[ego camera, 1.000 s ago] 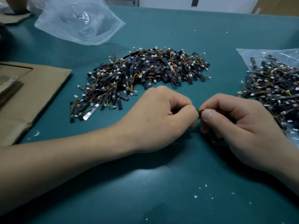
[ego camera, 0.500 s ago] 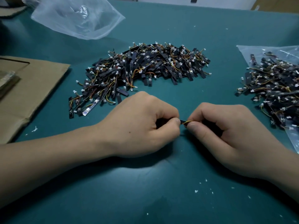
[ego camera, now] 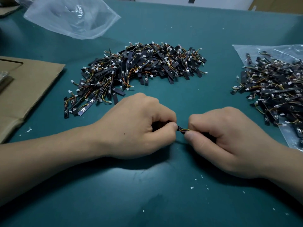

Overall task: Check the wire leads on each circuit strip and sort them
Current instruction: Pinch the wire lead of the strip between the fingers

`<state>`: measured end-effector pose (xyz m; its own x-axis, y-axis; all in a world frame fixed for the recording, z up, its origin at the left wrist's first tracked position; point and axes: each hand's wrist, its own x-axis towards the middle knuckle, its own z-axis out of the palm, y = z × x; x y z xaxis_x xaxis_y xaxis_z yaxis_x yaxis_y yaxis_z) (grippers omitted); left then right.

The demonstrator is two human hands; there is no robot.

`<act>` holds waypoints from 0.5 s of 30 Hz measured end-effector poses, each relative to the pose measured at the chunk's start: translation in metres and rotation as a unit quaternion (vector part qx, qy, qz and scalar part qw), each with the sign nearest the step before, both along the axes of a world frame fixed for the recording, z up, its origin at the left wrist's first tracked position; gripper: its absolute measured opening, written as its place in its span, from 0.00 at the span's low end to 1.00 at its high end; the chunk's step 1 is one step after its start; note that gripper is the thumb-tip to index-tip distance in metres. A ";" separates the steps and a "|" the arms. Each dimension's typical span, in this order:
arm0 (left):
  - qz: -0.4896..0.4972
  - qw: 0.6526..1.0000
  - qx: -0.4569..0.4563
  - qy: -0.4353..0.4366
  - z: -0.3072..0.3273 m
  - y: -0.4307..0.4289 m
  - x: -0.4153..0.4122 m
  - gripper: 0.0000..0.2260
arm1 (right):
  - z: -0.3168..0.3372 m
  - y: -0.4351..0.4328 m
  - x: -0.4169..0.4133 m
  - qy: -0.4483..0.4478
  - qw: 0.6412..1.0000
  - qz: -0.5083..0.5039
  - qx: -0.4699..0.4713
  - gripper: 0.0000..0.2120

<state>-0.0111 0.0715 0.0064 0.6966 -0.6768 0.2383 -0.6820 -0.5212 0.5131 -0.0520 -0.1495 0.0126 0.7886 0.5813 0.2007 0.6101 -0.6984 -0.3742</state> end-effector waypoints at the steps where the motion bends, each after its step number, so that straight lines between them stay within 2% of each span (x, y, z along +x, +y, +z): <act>1: -0.003 1.000 0.000 0.003 0.000 0.001 0.000 0.15 | 0.000 -0.001 0.000 0.004 1.000 0.007 0.006 0.16; 7: -0.013 1.000 0.012 -0.010 -0.001 0.002 -0.001 0.16 | -0.001 0.000 0.000 -0.013 0.999 0.036 -0.022 0.17; 10: -0.004 1.000 0.008 -0.007 0.000 0.001 -0.001 0.15 | -0.004 -0.001 0.000 -0.020 0.999 0.028 -0.004 0.17; 13: 0.027 0.998 -0.058 -0.006 0.004 0.004 -0.003 0.11 | -0.008 -0.004 0.001 -0.032 0.997 0.011 0.069 0.17; 15: 0.101 0.992 -0.031 -0.066 0.002 0.005 -0.003 0.15 | -0.009 -0.006 0.002 -0.046 0.984 -0.035 0.168 0.15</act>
<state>-0.0146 0.0761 0.0082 0.7762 -0.5085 0.3727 -0.6305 -0.6244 0.4611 -0.0496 -0.1554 0.0034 0.7940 0.4138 0.4454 0.6067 -0.5864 -0.5367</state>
